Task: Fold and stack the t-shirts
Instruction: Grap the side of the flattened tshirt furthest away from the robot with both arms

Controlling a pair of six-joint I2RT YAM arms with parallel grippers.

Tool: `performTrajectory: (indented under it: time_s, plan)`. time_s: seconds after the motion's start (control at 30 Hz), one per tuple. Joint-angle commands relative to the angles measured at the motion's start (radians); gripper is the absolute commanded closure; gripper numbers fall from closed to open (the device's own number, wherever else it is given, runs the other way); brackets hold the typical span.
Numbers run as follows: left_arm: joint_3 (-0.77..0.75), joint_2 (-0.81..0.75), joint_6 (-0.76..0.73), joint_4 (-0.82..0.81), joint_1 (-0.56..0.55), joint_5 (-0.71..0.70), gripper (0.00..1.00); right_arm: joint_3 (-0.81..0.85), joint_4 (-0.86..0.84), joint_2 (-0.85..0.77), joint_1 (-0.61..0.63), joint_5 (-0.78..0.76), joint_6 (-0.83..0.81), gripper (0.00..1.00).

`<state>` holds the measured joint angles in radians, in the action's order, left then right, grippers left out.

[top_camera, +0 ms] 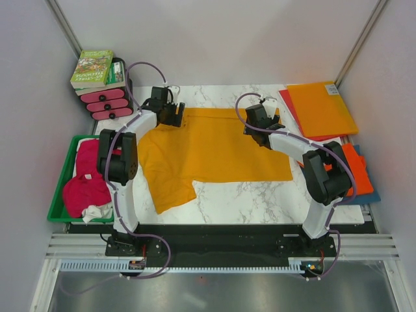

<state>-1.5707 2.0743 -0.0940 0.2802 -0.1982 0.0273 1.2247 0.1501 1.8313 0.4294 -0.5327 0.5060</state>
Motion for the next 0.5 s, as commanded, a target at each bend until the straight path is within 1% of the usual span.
performTrajectory:
  time_s: [0.0,0.2,0.4,0.47]
  plan:
    - [-0.026,0.020,0.005,-0.015,0.009,-0.052,0.17,0.005,-0.007,-0.047,0.003,-0.019,0.016,0.23]
    - [-0.011,0.029,0.003,-0.015,0.011,-0.075,0.19,0.007,-0.011,-0.037,0.003,-0.015,0.011,0.24]
    - [-0.002,0.035,0.008,-0.009,0.011,-0.096,0.27,-0.001,-0.015,-0.033,0.003,-0.010,0.012,0.25]
    - [-0.003,0.049,0.008,0.000,0.011,-0.101,0.31,-0.001,-0.015,-0.035,0.003,-0.006,0.016,0.26]
